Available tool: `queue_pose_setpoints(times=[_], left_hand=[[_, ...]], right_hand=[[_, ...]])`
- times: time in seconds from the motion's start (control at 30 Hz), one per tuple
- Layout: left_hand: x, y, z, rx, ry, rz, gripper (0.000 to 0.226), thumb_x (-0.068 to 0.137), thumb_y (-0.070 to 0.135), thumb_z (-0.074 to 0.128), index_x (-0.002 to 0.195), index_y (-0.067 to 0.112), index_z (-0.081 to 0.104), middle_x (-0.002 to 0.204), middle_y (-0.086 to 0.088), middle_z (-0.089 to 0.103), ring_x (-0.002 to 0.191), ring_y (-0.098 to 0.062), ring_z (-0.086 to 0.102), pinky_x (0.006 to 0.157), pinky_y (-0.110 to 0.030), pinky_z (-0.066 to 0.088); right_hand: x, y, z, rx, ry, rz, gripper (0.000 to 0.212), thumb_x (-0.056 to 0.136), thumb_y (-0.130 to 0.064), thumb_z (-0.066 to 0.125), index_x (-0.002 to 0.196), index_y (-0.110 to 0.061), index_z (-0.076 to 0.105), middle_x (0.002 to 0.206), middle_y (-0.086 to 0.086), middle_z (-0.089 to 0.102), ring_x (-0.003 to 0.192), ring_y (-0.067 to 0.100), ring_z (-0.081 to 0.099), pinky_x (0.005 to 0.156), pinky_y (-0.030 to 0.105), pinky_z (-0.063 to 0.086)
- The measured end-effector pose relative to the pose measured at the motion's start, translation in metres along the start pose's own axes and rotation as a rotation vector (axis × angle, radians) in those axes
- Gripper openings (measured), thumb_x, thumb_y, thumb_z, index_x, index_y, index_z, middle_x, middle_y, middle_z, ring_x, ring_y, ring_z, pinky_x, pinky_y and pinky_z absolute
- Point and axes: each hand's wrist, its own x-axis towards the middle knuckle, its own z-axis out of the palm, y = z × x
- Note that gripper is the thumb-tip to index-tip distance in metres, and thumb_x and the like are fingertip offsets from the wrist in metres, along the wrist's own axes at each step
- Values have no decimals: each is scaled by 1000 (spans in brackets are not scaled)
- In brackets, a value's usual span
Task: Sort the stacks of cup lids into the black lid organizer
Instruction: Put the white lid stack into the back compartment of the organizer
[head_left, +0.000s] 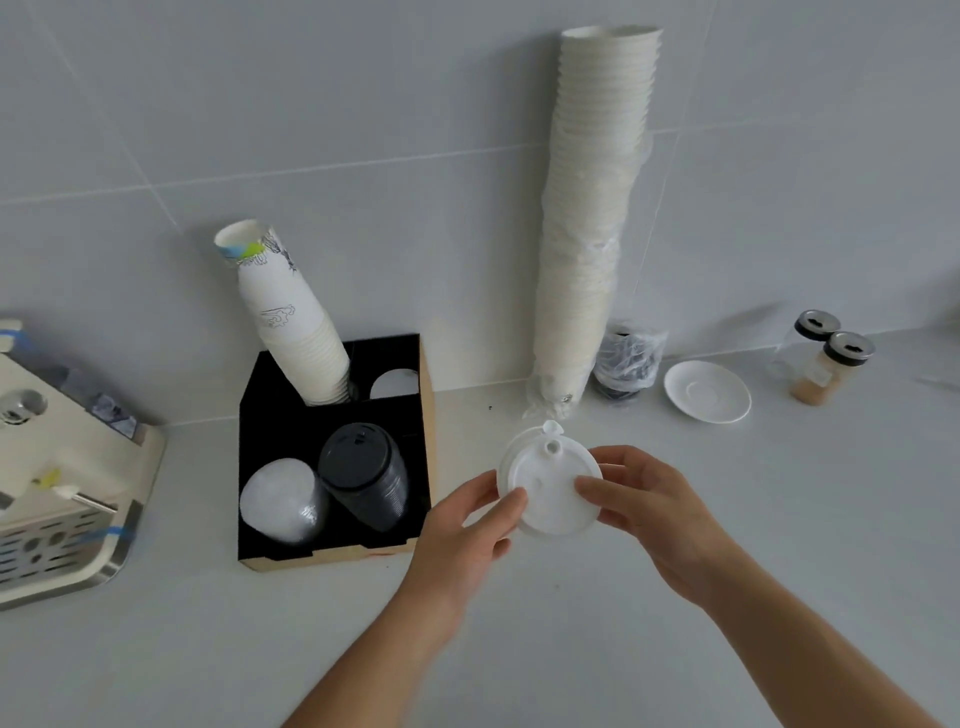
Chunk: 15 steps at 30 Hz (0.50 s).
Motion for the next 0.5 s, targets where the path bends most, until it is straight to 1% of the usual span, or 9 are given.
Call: queue_pose_setpoints(times=[0.1,0.17,0.23,0.27,0.33,0.37,0.43,0.5], left_hand=[[-3,10,-23,-14,33,43,62,64,56,74,122,36,65,122,9,69,111,-11,67,89,-29,54],[-4,17,-37,-35,75,60,72,62,56,77,128,32,61,124,7,68,113,-13,65,91,-30,54],[-6,26,-53,-63,108,77,74,60,54,78,127,28,61,122,4,68,112,-13,66,95,-33,54],[-7,32,-61,-78,120,86,71,61,51,79,125,26,62,121,4,69,110,-13,67,96,-34,55],[-8,43,-74,-98,132,99,56,71,42,80,121,23,63,117,2,71,108,-11,68,95,-32,55],[-8,50,-82,-107,142,106,46,77,36,78,119,22,64,115,2,72,107,-11,68,94,-31,55],[-5,58,-94,-126,171,114,30,83,29,73,112,22,66,110,3,73,106,-11,69,93,-30,55],[0,65,-103,-131,201,129,25,84,28,72,107,24,67,107,3,75,106,-12,69,93,-32,55]], right_hand=[[4,-15,25,9,-22,-20,24,85,-12,74,109,-13,71,105,8,79,106,30,71,105,52,50],[7,-23,40,19,-38,-35,26,85,-14,75,110,-13,71,106,8,79,107,29,71,105,51,50],[11,-32,56,23,-54,-51,32,82,-20,78,111,-13,71,107,7,79,108,28,71,104,50,50],[14,-38,66,21,-65,-63,37,78,-24,79,112,-14,71,107,7,79,108,27,71,104,49,51],[19,-47,82,15,-77,-78,42,72,-30,77,111,-14,71,106,5,79,107,26,71,103,47,51],[23,-51,91,12,-87,-87,41,73,-29,78,112,-15,70,106,5,79,108,26,71,103,47,51],[29,-58,106,14,-93,-92,37,80,-25,78,113,-13,69,108,6,78,110,27,70,103,47,51],[36,-65,118,22,-91,-95,41,79,-27,79,115,-12,67,111,7,78,111,27,70,104,48,51]])
